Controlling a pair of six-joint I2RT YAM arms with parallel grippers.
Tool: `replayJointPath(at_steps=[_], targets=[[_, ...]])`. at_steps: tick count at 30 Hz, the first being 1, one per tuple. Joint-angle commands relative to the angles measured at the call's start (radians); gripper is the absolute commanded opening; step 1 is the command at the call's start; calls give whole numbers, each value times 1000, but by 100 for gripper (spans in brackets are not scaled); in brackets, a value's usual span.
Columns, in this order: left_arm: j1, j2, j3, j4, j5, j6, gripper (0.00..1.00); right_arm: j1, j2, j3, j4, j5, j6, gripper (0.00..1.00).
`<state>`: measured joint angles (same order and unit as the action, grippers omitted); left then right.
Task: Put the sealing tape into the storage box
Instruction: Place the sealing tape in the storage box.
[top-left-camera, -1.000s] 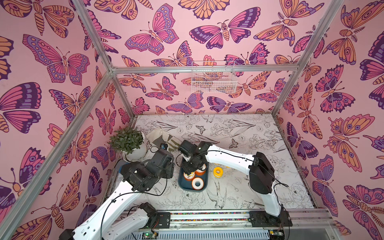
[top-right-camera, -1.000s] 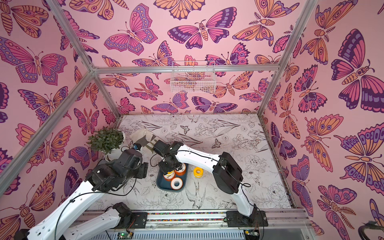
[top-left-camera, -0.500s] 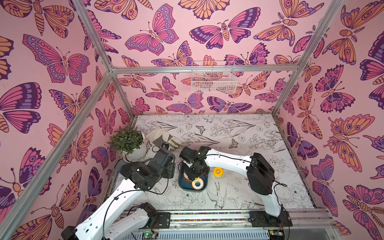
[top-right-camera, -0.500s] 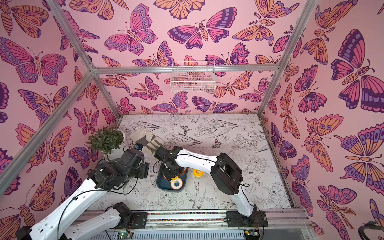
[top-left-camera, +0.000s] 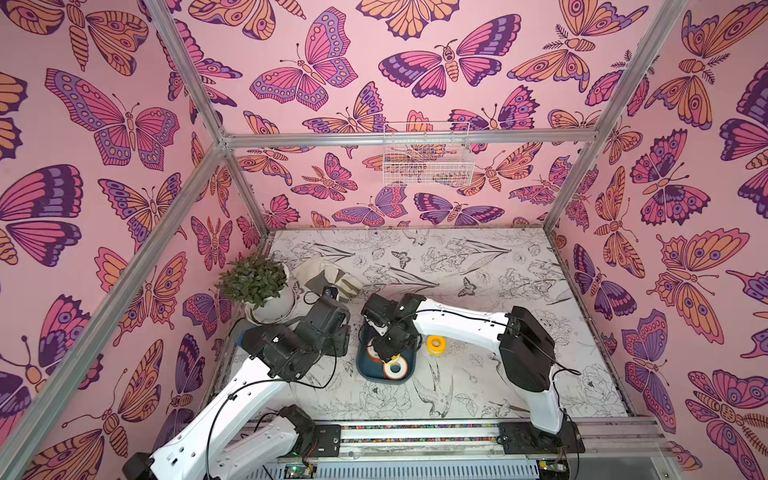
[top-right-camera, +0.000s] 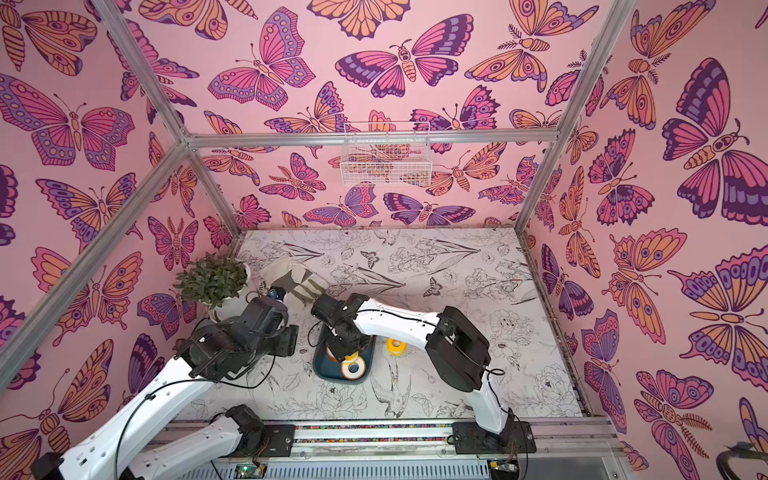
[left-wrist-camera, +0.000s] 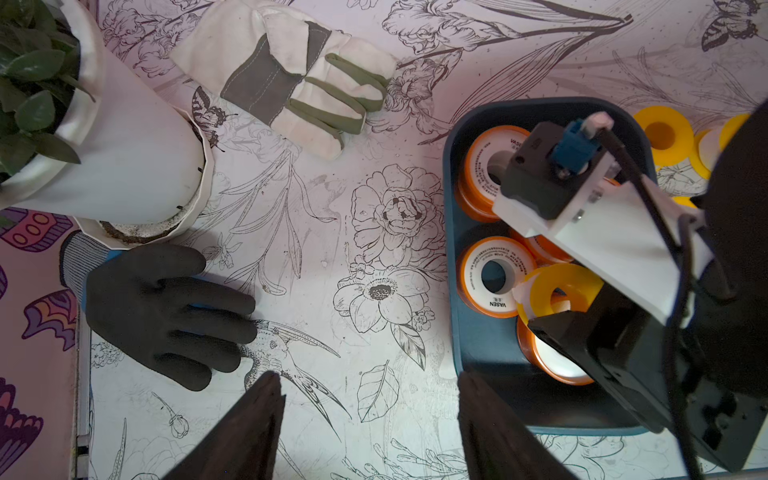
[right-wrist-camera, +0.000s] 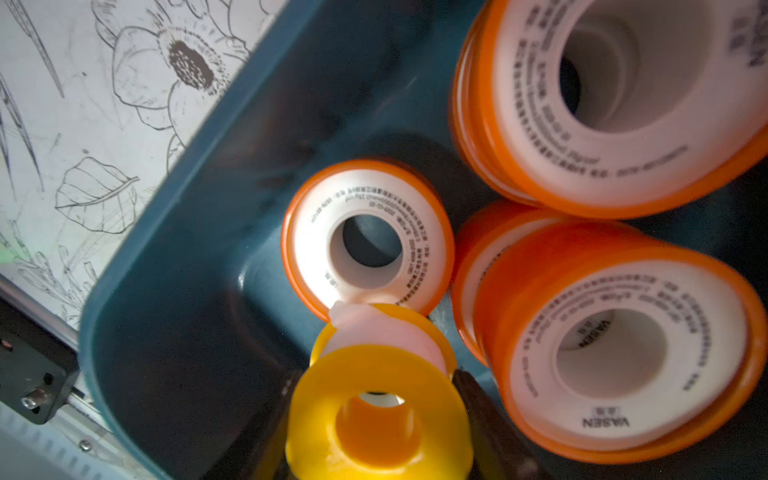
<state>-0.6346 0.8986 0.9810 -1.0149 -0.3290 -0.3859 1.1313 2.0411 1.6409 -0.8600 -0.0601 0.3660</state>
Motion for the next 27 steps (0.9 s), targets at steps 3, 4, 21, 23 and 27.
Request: replayJointPath(at_steps=[3, 4, 21, 23, 27], targets=[[7, -3, -18, 5, 10, 1, 71, 6, 11, 79, -4, 12, -8, 59], [9, -1, -18, 4, 11, 1, 70, 5, 23, 92, -5, 16, -10, 59], [10, -2, -18, 5, 10, 1, 70, 6, 132, 205, -43, 42, -30, 59], [9, -1, -18, 6, 10, 1, 71, 6, 133, 205, -43, 51, -32, 59], [10, 6, -18, 6, 13, 1, 71, 5, 146, 215, -48, 66, -35, 60]])
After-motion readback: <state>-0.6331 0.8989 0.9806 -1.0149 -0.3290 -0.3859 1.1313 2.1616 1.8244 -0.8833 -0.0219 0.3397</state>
